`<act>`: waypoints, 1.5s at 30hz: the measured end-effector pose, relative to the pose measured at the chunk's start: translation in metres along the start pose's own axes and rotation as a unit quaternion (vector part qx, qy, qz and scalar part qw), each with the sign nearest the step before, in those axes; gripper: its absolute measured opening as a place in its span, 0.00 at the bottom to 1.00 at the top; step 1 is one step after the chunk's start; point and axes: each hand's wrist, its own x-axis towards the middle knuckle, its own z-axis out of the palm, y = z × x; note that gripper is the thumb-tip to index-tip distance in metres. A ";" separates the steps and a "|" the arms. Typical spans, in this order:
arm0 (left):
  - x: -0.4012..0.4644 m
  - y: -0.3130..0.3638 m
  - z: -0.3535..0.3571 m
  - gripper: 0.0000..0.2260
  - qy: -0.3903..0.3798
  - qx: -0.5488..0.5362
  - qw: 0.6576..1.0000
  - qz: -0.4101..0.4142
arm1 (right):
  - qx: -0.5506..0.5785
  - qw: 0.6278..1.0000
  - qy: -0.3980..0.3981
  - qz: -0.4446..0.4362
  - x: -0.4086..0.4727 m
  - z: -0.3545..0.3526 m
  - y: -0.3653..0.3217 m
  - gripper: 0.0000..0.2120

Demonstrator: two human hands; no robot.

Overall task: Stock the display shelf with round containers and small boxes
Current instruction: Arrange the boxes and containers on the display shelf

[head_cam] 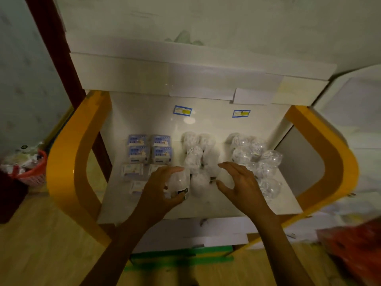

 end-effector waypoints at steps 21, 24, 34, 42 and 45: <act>0.041 0.013 0.128 0.30 -0.060 0.215 0.974 0.028 | 0.126 0.991 0.032 -0.014 -0.021 -0.031 0.093 0.21; 0.041 0.008 0.131 0.29 -0.065 0.262 0.962 0.039 | 0.118 0.992 0.012 -0.030 -0.020 -0.030 0.096 0.21; 0.034 0.011 0.117 0.29 -0.019 0.265 0.961 0.072 | 0.097 0.992 -0.041 -0.063 -0.008 -0.009 0.093 0.21; 0.023 0.004 0.101 0.30 0.000 0.281 0.960 -0.007 | 0.054 0.984 -0.106 -0.134 0.009 0.021 0.068 0.24; 0.027 0.002 0.101 0.25 -0.012 0.291 0.956 0.005 | 0.032 0.980 -0.135 -0.141 0.015 0.033 0.059 0.27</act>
